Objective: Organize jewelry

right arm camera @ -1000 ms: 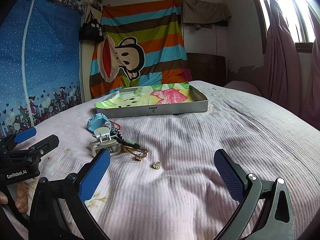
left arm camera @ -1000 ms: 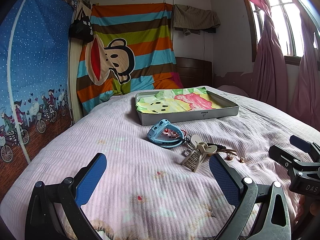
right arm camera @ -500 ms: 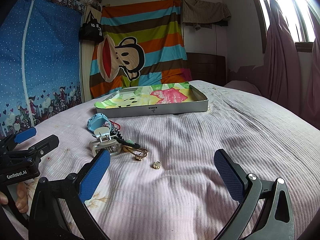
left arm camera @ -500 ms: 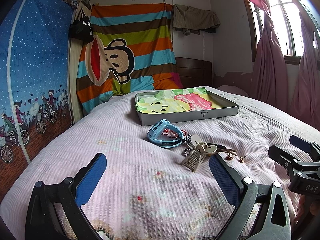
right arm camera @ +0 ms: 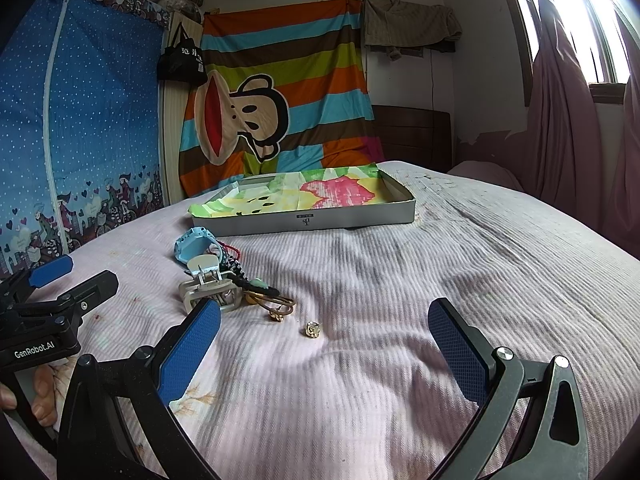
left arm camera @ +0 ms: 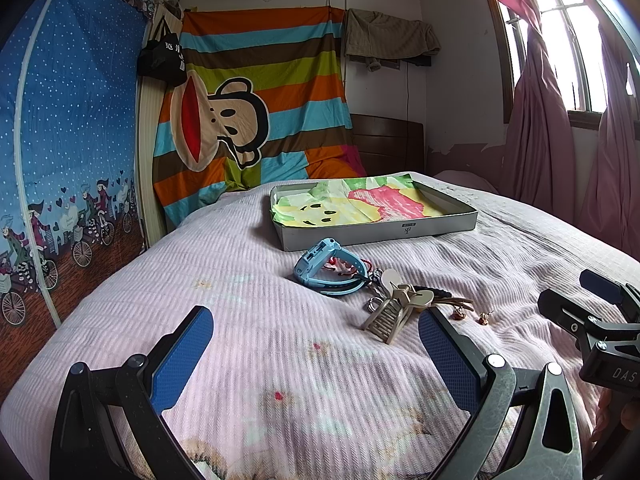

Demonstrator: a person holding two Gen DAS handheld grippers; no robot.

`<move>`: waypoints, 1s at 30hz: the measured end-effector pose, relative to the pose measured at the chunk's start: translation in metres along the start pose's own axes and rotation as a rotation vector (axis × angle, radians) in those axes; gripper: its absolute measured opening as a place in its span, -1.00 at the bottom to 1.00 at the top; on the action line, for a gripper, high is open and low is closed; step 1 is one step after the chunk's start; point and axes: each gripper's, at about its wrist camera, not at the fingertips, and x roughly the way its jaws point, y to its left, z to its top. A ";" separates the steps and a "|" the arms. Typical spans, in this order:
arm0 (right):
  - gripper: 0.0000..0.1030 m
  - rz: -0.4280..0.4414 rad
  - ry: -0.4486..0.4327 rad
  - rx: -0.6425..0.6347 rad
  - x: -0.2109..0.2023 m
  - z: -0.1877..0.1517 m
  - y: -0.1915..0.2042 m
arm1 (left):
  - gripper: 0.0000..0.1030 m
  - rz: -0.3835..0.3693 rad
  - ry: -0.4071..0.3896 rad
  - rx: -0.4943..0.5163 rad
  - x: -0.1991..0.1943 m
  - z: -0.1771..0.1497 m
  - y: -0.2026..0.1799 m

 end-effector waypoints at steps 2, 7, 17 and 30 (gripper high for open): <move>0.98 -0.001 -0.001 0.000 0.000 0.000 0.000 | 1.00 0.000 0.000 -0.001 0.000 0.000 0.000; 0.98 0.000 0.001 -0.001 0.000 0.000 0.000 | 1.00 -0.015 0.005 -0.004 0.003 -0.001 -0.003; 0.98 0.054 0.009 -0.053 0.005 0.014 -0.007 | 1.00 -0.088 0.048 0.015 0.020 0.028 -0.011; 0.15 0.170 0.202 -0.030 0.063 0.017 -0.020 | 0.46 -0.325 0.289 0.027 0.089 0.028 -0.028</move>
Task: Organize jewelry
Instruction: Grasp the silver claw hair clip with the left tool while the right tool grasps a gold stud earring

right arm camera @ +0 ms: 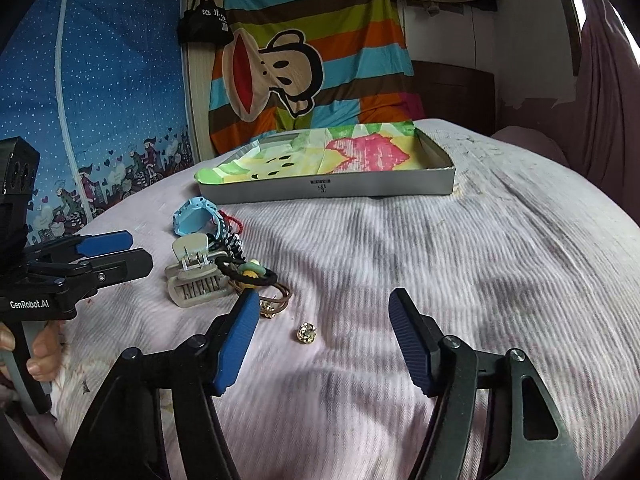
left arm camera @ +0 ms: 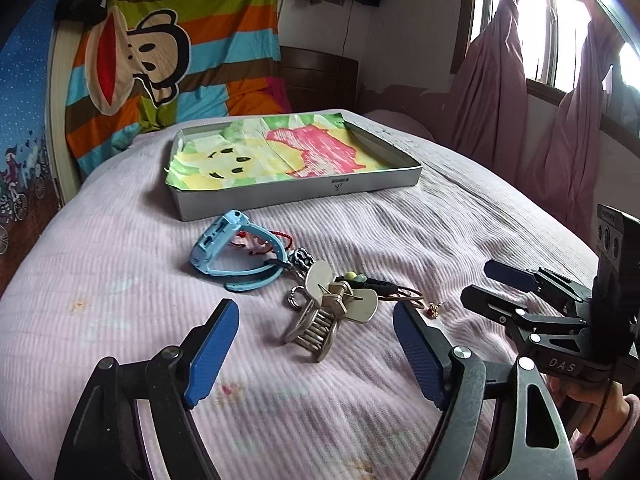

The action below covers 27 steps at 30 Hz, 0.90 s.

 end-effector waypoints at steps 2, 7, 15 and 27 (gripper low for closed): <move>0.09 0.017 0.039 -0.001 0.011 -0.003 -0.001 | 0.38 -0.017 0.028 0.012 0.007 0.000 -0.002; -0.16 0.060 0.121 -0.005 0.029 -0.010 0.002 | 0.17 -0.047 0.102 0.016 0.023 -0.002 -0.002; -0.38 0.092 0.194 -0.009 0.049 -0.014 0.007 | -0.38 -0.071 0.159 -0.008 0.037 -0.003 0.006; -0.77 0.142 0.155 0.003 0.035 -0.014 0.010 | -0.56 -0.058 0.101 0.036 -0.005 -0.002 0.000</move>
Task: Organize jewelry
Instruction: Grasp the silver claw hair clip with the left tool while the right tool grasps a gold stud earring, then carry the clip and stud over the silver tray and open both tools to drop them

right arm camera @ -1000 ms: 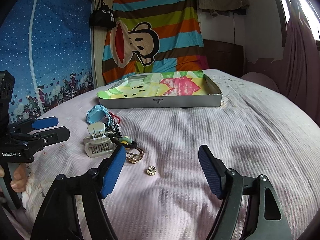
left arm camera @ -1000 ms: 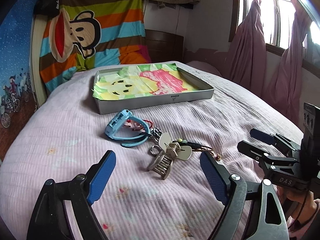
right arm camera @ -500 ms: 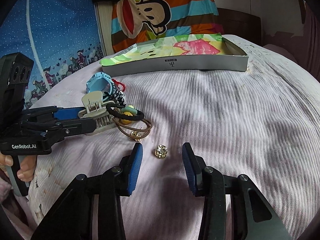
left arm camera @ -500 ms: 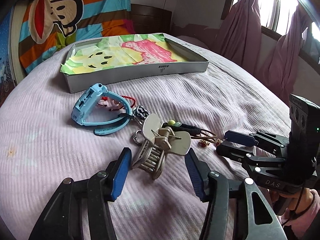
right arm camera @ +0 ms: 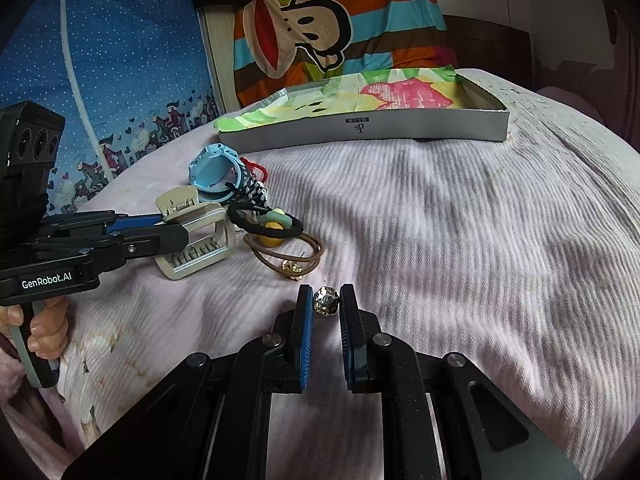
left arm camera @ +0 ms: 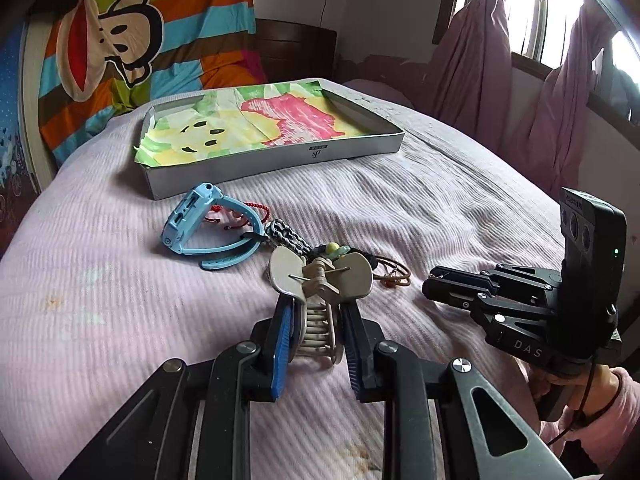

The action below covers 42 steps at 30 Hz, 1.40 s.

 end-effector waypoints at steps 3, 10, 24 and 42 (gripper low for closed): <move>-0.77 0.010 -0.032 -0.011 -0.010 0.003 0.005 | -0.56 0.007 -0.034 -0.027 -0.016 0.004 0.004; -0.77 0.069 -0.091 -0.015 -0.014 0.047 0.002 | -0.56 0.075 -0.184 -0.104 -0.035 0.054 0.029; -0.77 0.063 -0.012 0.003 0.091 0.171 -0.001 | -0.56 0.162 -0.077 -0.197 0.050 0.127 0.094; -0.75 0.022 0.190 -0.040 0.164 0.189 0.002 | -0.55 0.136 0.069 -0.315 0.088 0.129 0.126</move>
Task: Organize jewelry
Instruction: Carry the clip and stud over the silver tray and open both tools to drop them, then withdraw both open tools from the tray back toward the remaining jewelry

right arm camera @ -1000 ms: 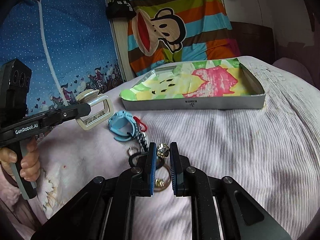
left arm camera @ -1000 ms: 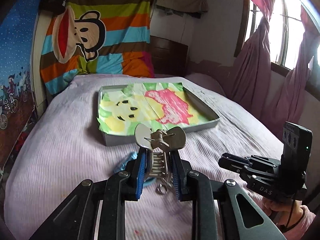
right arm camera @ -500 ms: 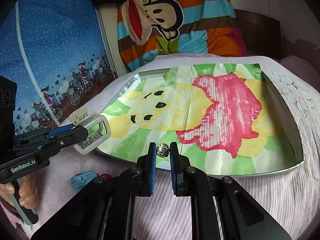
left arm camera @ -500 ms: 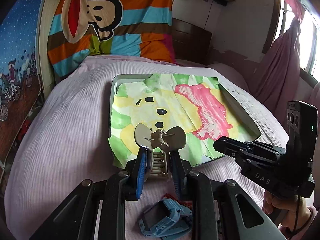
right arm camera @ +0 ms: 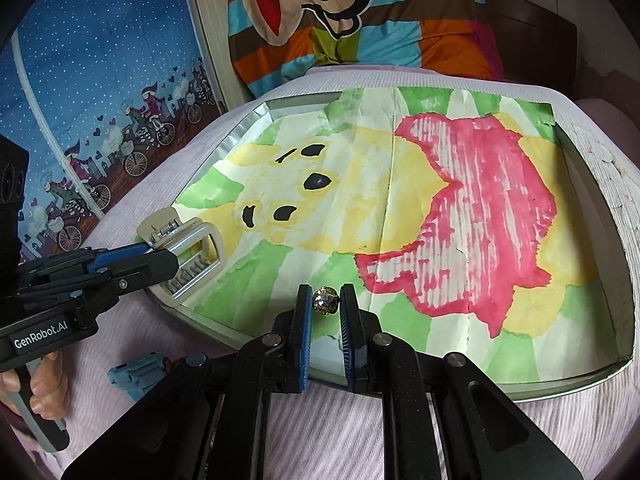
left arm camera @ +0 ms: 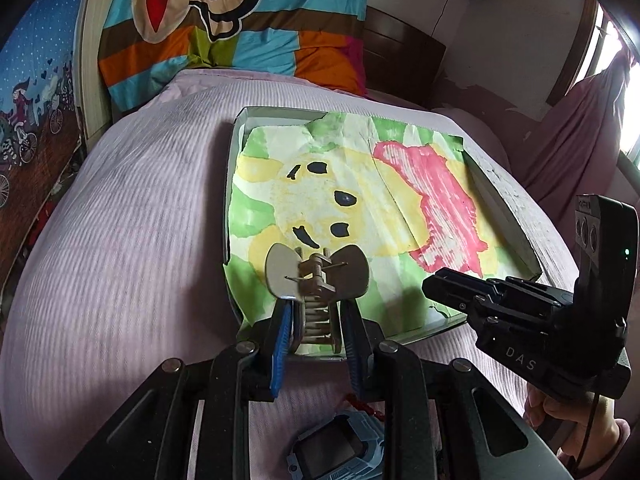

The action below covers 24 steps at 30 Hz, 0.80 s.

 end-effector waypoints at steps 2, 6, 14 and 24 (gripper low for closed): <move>-0.66 -0.001 -0.003 0.001 -0.001 -0.001 0.000 | -0.48 -0.004 -0.005 -0.004 -0.002 -0.004 0.002; -0.30 -0.011 -0.042 0.014 -0.007 -0.009 -0.005 | -0.16 -0.028 -0.056 -0.008 -0.014 -0.010 0.003; 0.31 -0.028 -0.249 0.058 -0.052 -0.037 -0.011 | 0.58 0.041 -0.214 0.002 -0.055 -0.026 -0.008; 0.97 -0.024 -0.489 0.075 -0.131 -0.084 -0.001 | 1.00 0.097 -0.412 0.066 -0.107 -0.075 -0.024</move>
